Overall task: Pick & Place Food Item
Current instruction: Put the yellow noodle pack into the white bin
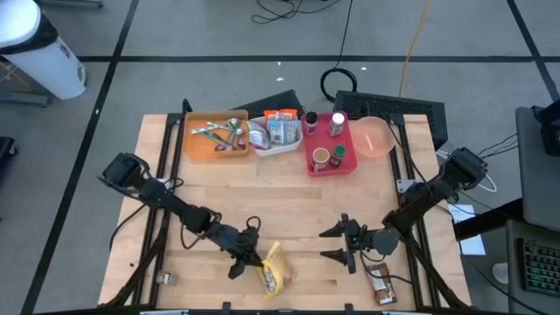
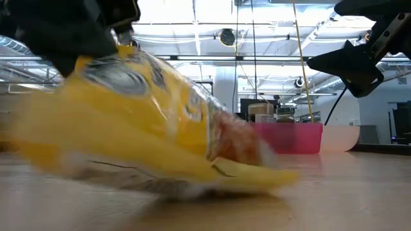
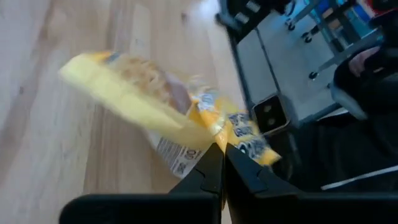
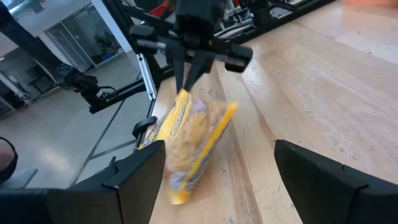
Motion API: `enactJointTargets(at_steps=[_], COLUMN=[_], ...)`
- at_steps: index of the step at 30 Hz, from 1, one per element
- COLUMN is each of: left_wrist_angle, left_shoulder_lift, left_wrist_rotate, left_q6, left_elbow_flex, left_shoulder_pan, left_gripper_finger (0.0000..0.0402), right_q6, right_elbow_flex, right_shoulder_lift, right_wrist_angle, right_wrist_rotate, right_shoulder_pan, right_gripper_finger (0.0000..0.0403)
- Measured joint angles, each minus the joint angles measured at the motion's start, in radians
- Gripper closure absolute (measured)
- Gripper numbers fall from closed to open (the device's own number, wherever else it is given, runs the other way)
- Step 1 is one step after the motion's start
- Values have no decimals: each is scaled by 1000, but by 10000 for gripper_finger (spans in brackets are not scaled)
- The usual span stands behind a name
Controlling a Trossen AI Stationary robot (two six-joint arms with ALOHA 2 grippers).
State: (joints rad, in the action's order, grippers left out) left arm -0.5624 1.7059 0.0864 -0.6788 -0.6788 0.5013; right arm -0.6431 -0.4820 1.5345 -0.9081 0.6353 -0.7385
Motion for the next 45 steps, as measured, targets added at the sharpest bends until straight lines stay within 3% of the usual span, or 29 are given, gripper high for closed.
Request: enactJointTargets(at_steps=[12,22,29,37,45], left_wrist_angle=[124,285,544,812,895], left_shoulder_lift=[-205,-284,-284,-284,-270], left_wrist_rotate=[-28,-1,58,81,168], left_q6=[211,356,473,616,682], left_elbow_flex=[0,-28,-168,-343,-428], left_shoulder_pan=[-21,-100,-169,-182,-182], left_gripper_finger=[399,400,400,400,401], right_q6=[64,197,383,402,369], right_elbow_flex=[0,0,0,-1,-84], right_shoulder_lift=[0,0,0,0,0], right_wrist_angle=[0,-13,-145,-195,-183], right_wrist_rotate=[-4,-21,-360,-552,-807], right_shoulder_pan=[60,171,297,471,602], right_gripper_finger=[110,110,110,110,110])
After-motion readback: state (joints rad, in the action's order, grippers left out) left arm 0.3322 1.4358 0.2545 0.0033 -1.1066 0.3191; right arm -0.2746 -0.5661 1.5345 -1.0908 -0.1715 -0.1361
